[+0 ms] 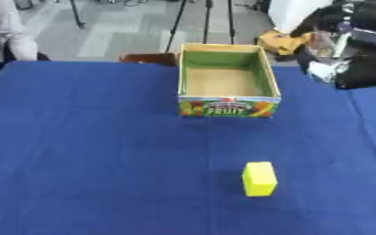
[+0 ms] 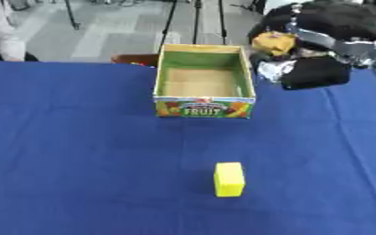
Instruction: Pick up objects on the table and place them in the box.
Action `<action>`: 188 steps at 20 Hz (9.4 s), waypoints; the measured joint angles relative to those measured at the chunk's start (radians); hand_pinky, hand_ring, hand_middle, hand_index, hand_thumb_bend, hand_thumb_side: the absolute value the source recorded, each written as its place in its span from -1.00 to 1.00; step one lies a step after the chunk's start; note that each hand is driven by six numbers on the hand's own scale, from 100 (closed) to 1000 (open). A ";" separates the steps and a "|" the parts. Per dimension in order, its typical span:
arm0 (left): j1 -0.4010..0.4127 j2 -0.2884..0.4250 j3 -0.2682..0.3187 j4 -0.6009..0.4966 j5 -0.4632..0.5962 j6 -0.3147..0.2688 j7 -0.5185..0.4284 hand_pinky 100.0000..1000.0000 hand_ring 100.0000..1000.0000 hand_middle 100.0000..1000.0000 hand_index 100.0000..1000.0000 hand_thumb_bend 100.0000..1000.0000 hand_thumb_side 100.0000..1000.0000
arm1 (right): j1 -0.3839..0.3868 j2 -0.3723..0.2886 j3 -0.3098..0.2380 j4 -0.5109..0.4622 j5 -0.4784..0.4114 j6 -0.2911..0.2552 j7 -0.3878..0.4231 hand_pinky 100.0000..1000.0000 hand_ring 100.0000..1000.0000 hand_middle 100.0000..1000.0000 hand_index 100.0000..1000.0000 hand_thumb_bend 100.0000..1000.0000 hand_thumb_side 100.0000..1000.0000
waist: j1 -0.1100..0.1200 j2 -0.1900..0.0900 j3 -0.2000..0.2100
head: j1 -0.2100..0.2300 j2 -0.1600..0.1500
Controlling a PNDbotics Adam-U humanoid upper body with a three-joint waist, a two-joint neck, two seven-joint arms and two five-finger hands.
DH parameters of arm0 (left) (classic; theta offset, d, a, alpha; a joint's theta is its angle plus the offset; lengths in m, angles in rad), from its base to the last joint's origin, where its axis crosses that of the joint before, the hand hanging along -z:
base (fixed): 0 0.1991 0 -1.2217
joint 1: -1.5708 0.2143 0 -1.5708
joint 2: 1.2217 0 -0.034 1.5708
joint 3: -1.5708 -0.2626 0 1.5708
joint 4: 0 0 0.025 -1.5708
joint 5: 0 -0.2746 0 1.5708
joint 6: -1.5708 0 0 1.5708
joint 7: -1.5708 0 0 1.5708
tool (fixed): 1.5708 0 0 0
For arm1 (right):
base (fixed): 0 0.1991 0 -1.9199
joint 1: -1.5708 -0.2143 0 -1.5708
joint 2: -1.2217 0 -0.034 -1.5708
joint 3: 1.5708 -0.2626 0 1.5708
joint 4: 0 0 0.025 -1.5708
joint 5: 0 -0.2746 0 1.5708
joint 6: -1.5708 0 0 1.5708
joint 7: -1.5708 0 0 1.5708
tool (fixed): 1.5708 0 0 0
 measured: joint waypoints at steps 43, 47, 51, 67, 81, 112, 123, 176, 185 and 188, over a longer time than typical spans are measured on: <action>-0.017 0.000 0.000 0.000 0.002 0.005 -0.003 0.06 0.42 0.66 0.88 -1.00 0.97 | 0.113 0.153 0.147 -0.017 -0.065 0.250 0.249 0.88 0.94 0.74 1.00 -0.04 -0.02 | -0.003 0.020 -0.002 | -0.006 -0.015; -0.018 -0.001 0.000 0.000 0.002 0.007 -0.002 0.06 0.43 0.66 0.88 -1.00 0.97 | 0.130 0.169 0.154 -0.016 -0.005 0.248 0.248 0.86 0.92 0.72 0.99 -0.07 -0.05 | -0.003 0.024 -0.003 | -0.007 -0.015; -0.018 -0.001 0.000 0.000 0.002 0.009 -0.004 0.06 0.43 0.66 0.89 -1.00 0.96 | 0.146 0.177 0.164 -0.012 0.036 0.235 0.248 0.85 0.91 0.70 0.98 -0.08 -0.08 | -0.002 0.029 -0.002 | -0.008 -0.016; -0.024 -0.009 0.000 0.000 0.002 0.011 -0.007 0.06 0.43 0.67 0.89 -1.00 0.97 | 0.173 0.208 0.190 0.057 0.121 0.197 0.218 0.79 0.87 0.60 0.86 -0.34 -0.07 | 0.001 0.040 0.004 | -0.013 -0.026; -0.027 -0.009 0.000 0.000 0.002 0.014 -0.010 0.06 0.43 0.67 0.89 -1.00 0.97 | 0.178 0.221 0.208 0.141 0.168 0.167 0.180 0.78 0.88 0.56 0.83 -0.32 -0.14 | 0.002 0.047 0.010 | -0.020 -0.033; -0.028 -0.017 -0.006 0.000 0.002 0.017 -0.018 0.06 0.44 0.67 0.89 -1.00 0.97 | 0.125 0.227 0.181 0.155 0.154 0.213 0.058 0.62 0.62 -0.21 0.12 -0.99 -0.19 | 0.001 0.050 0.015 | -0.028 -0.042; -0.027 -0.017 -0.006 0.000 0.002 0.017 -0.019 0.06 0.44 0.67 0.89 -1.00 0.97 | -0.002 0.200 0.088 0.096 0.191 0.261 -0.020 0.60 0.61 -0.26 0.07 -1.00 -0.04 | 0.001 0.050 0.020 | -0.034 -0.042; -0.085 -0.045 -0.037 0.000 0.006 0.009 -0.087 0.08 0.47 0.70 0.89 -1.00 0.97 | -0.427 0.575 -0.372 1.069 0.717 0.560 -0.429 0.68 0.67 -0.10 0.25 -1.00 0.40 | -0.029 0.193 0.200 | -0.207 -0.183; -0.087 -0.052 -0.037 0.000 0.006 0.007 -0.089 0.08 0.47 0.70 0.89 -1.00 0.97 | -0.427 0.583 -0.373 1.076 0.710 0.538 -0.400 0.83 0.96 0.70 0.89 -0.11 0.88 | -0.029 0.194 0.201 | -0.213 -0.185; -0.087 -0.052 -0.037 0.000 0.006 0.007 -0.089 0.08 0.47 0.70 0.89 -1.00 0.97 | -0.427 0.583 -0.371 1.066 0.704 0.526 -0.395 0.90 1.00 0.83 0.96 0.16 0.94 | -0.029 0.194 0.200 | -0.215 -0.186</action>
